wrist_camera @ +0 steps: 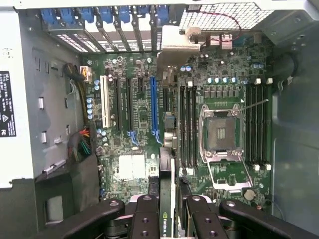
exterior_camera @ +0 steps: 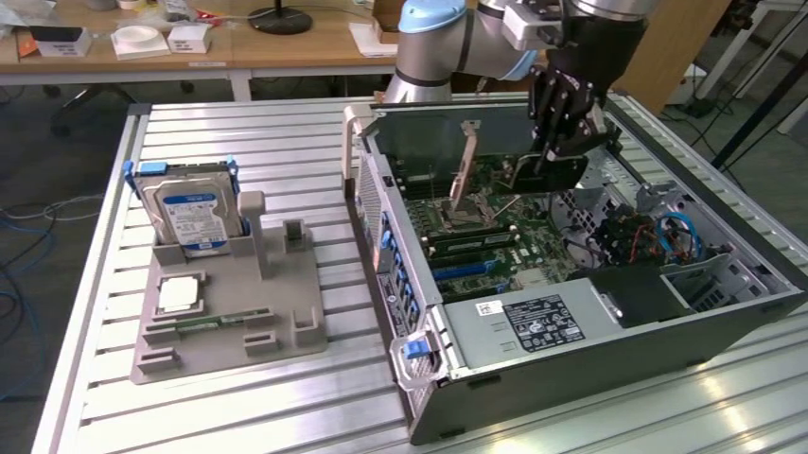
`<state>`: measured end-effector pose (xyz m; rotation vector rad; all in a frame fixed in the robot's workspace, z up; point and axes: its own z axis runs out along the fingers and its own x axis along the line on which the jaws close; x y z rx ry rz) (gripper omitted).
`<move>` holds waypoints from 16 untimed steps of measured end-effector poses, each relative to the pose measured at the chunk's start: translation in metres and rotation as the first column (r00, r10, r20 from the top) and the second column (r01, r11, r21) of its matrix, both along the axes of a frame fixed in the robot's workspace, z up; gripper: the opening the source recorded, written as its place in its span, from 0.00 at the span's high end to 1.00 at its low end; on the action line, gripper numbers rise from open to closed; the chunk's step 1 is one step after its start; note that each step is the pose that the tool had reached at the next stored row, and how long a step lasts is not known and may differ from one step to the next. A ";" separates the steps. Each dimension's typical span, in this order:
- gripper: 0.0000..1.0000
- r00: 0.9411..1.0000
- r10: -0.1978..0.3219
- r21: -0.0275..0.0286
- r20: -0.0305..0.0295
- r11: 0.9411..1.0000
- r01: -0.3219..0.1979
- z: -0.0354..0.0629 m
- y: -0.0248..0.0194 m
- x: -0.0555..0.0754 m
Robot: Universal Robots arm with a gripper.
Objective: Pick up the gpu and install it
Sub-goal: 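Insert the gpu into the slot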
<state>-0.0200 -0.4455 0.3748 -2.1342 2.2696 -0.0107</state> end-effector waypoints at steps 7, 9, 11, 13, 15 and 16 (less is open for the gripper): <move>0.74 1.000 0.000 0.000 0.000 1.000 0.000 -0.0127 -0.0033 -0.005; 0.74 1.000 0.000 0.000 0.000 1.000 0.000 -0.0163 -0.0036 -0.006; 0.74 1.000 0.000 0.000 0.000 1.000 0.000 -0.0200 -0.0041 -0.007; 0.74 1.000 0.000 0.000 0.000 1.000 0.000 -0.0229 -0.0041 -0.008; 0.74 1.000 0.000 0.000 0.000 1.000 0.000 -0.0228 -0.0041 -0.008; 0.74 1.000 0.000 0.000 0.000 1.000 0.000 -0.0228 -0.0041 -0.008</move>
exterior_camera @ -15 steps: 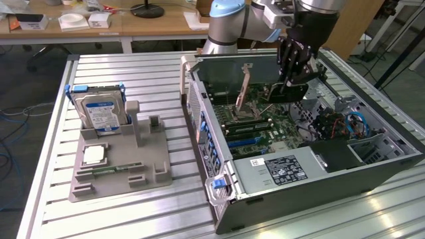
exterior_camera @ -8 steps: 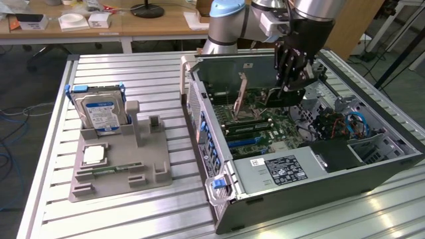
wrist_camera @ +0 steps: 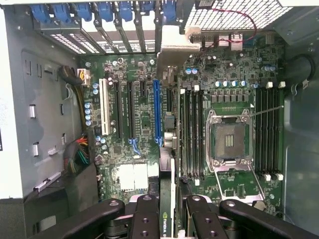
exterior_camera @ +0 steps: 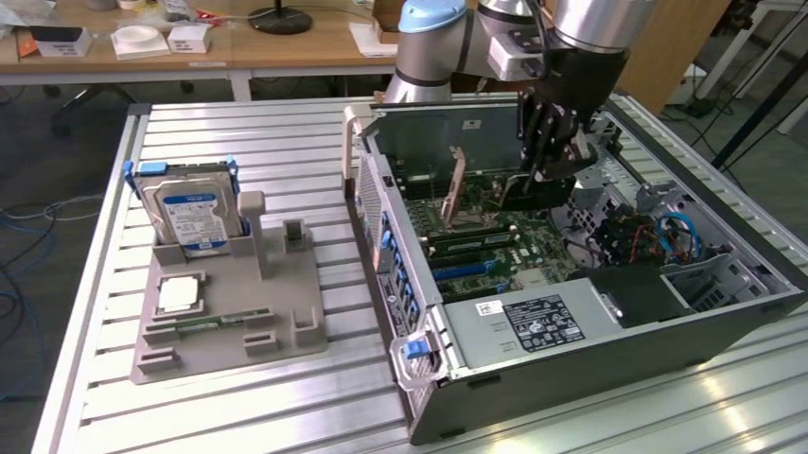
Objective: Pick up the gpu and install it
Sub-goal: 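Insert the gpu into the slot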
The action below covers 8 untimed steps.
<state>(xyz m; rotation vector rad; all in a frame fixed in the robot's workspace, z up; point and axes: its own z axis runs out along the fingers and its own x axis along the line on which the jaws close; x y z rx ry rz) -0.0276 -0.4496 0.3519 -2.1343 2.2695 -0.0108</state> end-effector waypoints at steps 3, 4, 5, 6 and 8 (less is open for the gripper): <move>0.74 1.000 0.000 0.000 0.000 1.000 0.000 0.0000 0.0000 0.000; 0.74 1.000 0.000 0.000 0.000 1.000 0.000 -0.0004 0.0003 0.000; 0.74 1.000 0.000 0.000 0.000 1.000 0.000 -0.0007 0.0004 0.000; 0.74 1.000 0.000 0.000 0.000 1.000 0.000 -0.0010 0.0008 0.000; 0.74 1.000 0.000 0.000 0.001 1.000 0.000 -0.0023 0.0018 -0.001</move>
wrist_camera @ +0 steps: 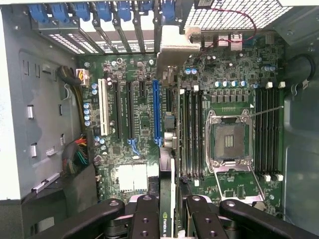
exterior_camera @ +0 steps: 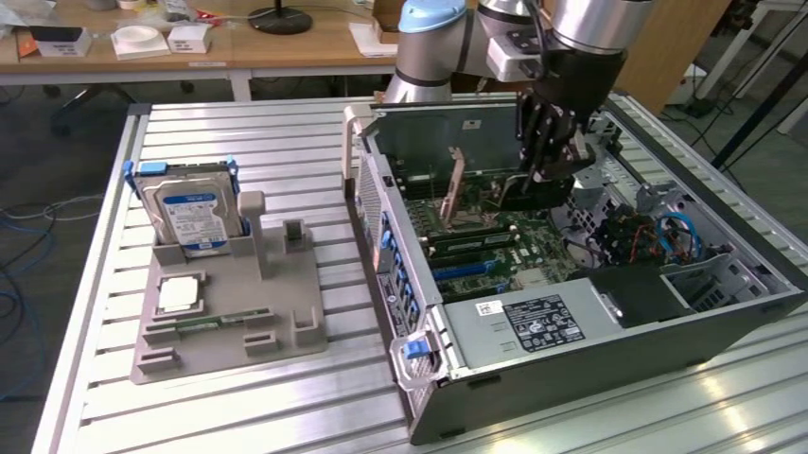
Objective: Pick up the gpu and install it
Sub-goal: 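Insert the gpu into the slot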
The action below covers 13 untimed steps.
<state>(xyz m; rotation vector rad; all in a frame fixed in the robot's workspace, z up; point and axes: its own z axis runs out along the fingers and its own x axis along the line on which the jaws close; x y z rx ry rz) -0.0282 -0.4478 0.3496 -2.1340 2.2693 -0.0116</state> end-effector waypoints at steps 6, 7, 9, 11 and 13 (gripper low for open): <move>0.74 1.000 0.000 0.000 0.003 1.000 0.000 -0.0073 -0.0009 -0.004; 0.74 1.000 0.000 0.000 0.004 1.000 0.000 -0.0088 -0.0014 -0.004; 0.74 1.000 0.000 0.000 0.004 1.000 0.000 -0.0112 -0.0028 -0.005; 0.74 1.000 0.000 0.000 0.004 1.000 0.000 -0.0134 -0.0039 -0.005; 0.74 1.000 0.000 -0.001 0.004 1.000 0.000 -0.0154 -0.0045 -0.005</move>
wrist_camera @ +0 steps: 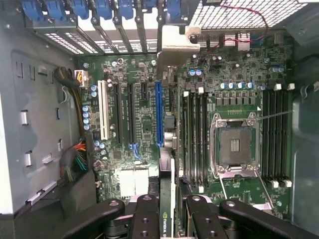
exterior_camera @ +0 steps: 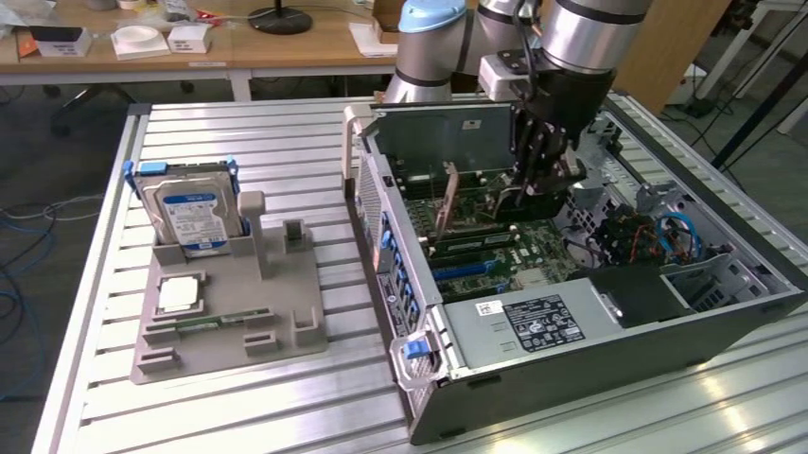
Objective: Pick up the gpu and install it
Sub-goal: 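Insert the gpu into the slot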
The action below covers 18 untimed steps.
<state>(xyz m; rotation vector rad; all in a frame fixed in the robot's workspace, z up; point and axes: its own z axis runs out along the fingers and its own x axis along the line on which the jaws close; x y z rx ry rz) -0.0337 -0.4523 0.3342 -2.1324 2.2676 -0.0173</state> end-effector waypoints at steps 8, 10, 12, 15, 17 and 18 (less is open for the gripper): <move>0.74 1.000 0.000 -0.016 0.000 1.000 0.000 -0.0046 -0.0024 -0.001; 0.74 1.000 0.000 -0.026 0.000 1.000 0.000 -0.0053 -0.0024 -0.001; 0.74 1.000 0.000 -0.029 0.000 1.000 0.000 -0.0061 -0.0024 -0.002; 0.74 1.000 0.000 -0.030 0.000 1.000 0.000 -0.0063 -0.0025 -0.002; 0.74 1.000 0.000 -0.030 0.000 1.000 0.000 -0.0065 -0.0024 -0.002; 0.74 1.000 0.000 -0.030 0.000 1.000 0.000 -0.0065 -0.0024 -0.002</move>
